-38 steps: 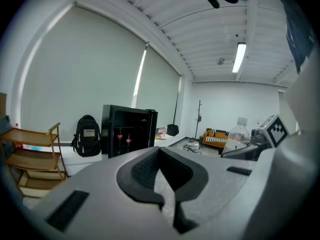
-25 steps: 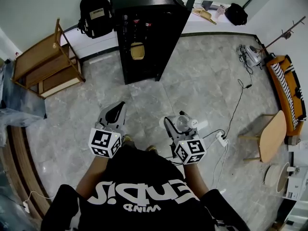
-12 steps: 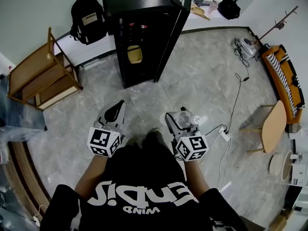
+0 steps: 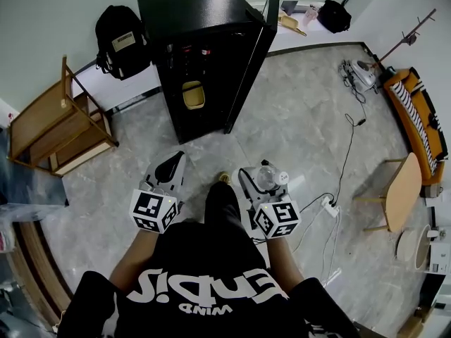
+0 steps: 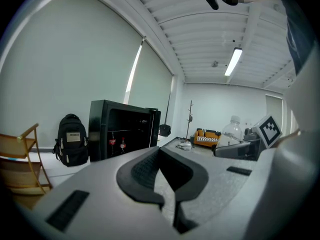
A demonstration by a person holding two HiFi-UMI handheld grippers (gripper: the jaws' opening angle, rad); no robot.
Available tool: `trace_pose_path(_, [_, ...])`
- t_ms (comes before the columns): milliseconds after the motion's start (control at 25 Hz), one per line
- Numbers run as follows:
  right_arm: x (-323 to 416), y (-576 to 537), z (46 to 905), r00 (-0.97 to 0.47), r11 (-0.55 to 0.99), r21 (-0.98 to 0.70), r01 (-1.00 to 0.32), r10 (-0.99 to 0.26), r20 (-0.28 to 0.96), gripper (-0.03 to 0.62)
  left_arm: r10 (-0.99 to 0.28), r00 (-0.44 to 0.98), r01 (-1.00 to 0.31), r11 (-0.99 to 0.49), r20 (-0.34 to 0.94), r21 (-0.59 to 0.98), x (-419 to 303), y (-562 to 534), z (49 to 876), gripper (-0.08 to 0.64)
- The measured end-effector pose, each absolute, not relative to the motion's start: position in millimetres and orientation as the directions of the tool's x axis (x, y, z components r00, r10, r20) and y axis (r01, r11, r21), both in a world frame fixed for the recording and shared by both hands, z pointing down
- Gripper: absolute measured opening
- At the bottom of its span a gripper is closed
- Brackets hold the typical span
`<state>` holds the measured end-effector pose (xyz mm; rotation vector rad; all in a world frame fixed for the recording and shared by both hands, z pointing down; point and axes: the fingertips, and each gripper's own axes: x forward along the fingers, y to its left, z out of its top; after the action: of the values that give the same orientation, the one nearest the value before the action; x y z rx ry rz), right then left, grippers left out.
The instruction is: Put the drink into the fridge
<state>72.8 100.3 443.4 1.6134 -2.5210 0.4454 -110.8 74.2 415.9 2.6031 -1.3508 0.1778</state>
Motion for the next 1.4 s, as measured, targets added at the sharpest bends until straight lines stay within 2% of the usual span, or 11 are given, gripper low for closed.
trace_pose_path(280, [78, 33, 429, -0.463, 0.434, -0.166, -0.886, -0.850, 0.252, 0.314, -0.796, 0.570, -0.821, -0.559, 0.205, 0.113, -93, 7, 401, 0.008])
trace_pose_path(1000, [101, -95, 415, -0.634, 0.622, -0.137, -0.771, -0.728, 0.261, 0.314, -0.873, 0.443, -0.896, -0.430, 0.202, 0.108, -52, -110, 387, 0.008])
trace_pose_path(1400, [96, -111, 420, -0.627, 0.611, -0.151, -0.777, -0.731, 0.271, 0.314, -0.852, 0.476, -0.880, -0.461, 0.218, 0.117, -49, -126, 389, 0.008])
